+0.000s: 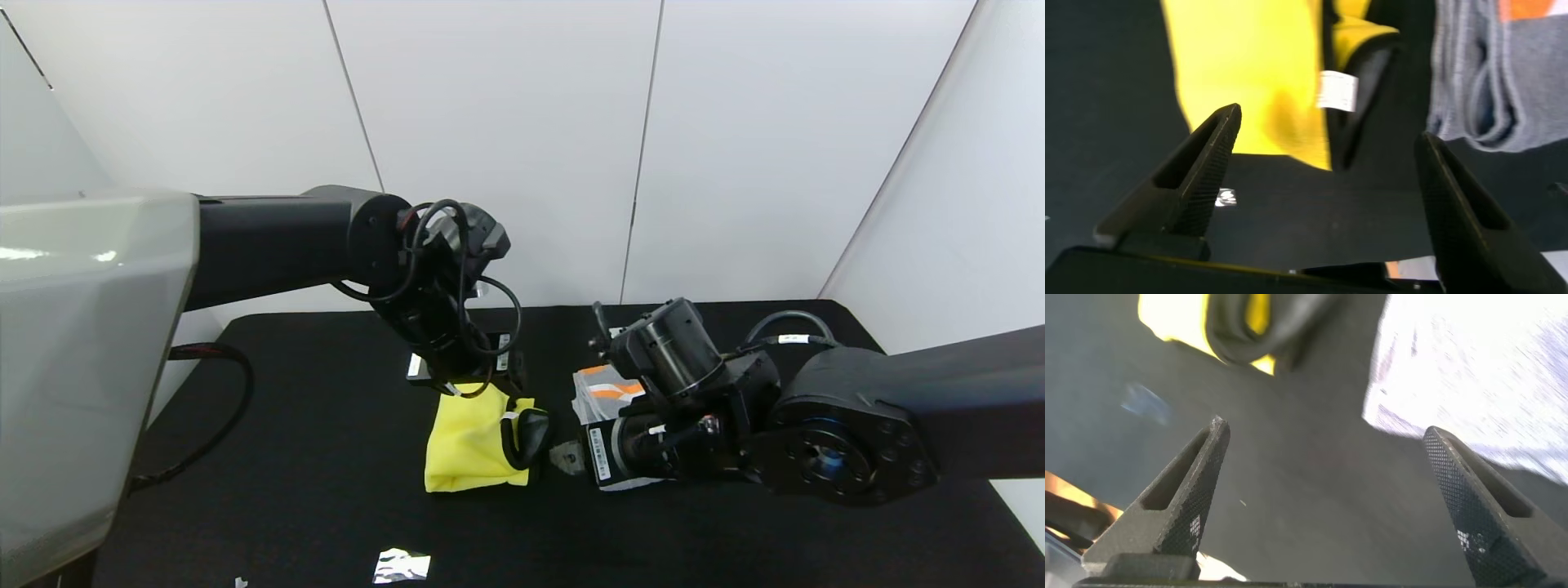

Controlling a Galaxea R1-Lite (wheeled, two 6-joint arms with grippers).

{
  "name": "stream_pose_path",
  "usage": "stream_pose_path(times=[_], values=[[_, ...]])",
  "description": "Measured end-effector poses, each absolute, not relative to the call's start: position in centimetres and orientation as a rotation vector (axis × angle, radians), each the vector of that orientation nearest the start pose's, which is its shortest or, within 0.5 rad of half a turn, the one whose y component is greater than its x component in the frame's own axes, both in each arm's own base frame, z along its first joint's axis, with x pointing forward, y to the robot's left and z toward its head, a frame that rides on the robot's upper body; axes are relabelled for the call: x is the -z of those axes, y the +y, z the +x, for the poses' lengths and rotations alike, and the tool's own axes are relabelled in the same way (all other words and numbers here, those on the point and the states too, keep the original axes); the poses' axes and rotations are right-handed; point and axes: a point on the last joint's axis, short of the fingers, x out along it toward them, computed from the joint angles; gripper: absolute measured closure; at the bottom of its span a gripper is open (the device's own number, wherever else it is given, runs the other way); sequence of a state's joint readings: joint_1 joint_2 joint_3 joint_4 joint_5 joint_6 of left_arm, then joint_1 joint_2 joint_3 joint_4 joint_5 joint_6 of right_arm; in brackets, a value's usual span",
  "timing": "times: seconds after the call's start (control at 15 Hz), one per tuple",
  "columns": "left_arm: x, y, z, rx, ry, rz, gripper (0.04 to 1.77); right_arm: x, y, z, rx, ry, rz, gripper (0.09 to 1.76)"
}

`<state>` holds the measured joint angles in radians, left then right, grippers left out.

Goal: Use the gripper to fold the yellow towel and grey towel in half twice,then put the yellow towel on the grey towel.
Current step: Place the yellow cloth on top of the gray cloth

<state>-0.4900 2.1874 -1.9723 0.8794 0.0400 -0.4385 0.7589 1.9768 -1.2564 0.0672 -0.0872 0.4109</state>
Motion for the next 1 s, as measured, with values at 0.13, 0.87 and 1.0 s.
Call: stream_pose_path(times=[0.13, 0.87, 1.0], values=[[-19.3, -17.6, 36.5, 0.125, 1.108, -0.1, 0.24, -14.4, 26.4, 27.4, -0.482, 0.813, 0.099, 0.14], [-19.8, -10.5, 38.6, -0.051, 1.076, -0.137, 0.13, -11.2, 31.6, 29.2, -0.46, 0.84, 0.291, 0.14], [-20.1, -10.0, 38.6, -0.062, 1.068, -0.141, 0.12, -10.9, 32.1, 29.7, -0.412, 0.891, 0.327, 0.14]])
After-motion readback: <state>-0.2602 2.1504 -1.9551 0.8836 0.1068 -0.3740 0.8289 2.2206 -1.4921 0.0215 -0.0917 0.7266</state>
